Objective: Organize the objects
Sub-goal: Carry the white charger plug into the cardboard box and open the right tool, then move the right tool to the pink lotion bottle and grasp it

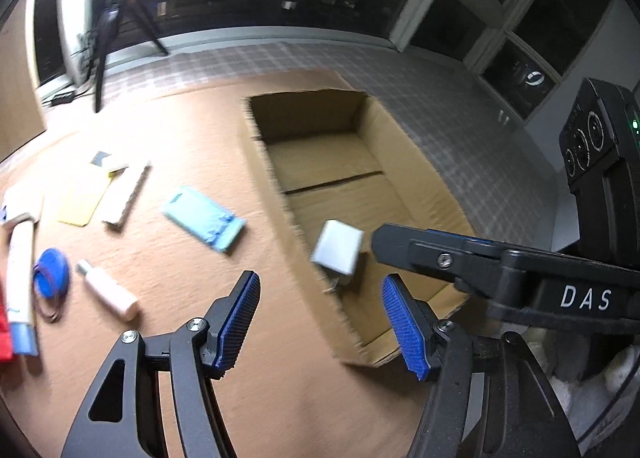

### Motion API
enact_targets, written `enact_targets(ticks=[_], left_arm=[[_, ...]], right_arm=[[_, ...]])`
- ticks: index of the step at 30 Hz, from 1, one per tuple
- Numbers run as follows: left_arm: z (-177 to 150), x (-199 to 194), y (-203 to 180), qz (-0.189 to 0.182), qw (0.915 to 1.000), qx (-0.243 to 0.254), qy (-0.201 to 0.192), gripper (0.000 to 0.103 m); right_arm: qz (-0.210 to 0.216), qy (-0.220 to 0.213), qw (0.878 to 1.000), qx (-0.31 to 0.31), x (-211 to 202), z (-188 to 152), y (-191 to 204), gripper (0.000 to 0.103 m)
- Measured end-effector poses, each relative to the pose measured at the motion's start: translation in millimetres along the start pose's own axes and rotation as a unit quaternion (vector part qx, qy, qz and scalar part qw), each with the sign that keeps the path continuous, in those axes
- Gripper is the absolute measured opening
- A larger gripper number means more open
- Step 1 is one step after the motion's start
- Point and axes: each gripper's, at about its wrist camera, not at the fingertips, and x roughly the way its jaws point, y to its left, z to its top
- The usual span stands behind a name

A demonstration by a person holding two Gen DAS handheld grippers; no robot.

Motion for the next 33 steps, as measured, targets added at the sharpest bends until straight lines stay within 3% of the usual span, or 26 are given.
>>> enact_targets(ticks=[10, 21, 33], left_arm=[[-22, -37, 93, 0.048, 0.9958, -0.077, -0.009, 0.067], [-43, -47, 184, 0.07, 0.9871, -0.144, 0.003, 0.067], [-43, -27, 222, 0.068, 0.9847, -0.16, 0.013, 0.067]], right_arm=[[0.009, 0.014, 0.999, -0.04, 25, -3, 47, 0.062], [0.005, 0.041, 0.997, -0.064, 58, -13, 81, 0.063], [0.002, 0.056, 0.996, -0.07, 73, -19, 93, 0.063]])
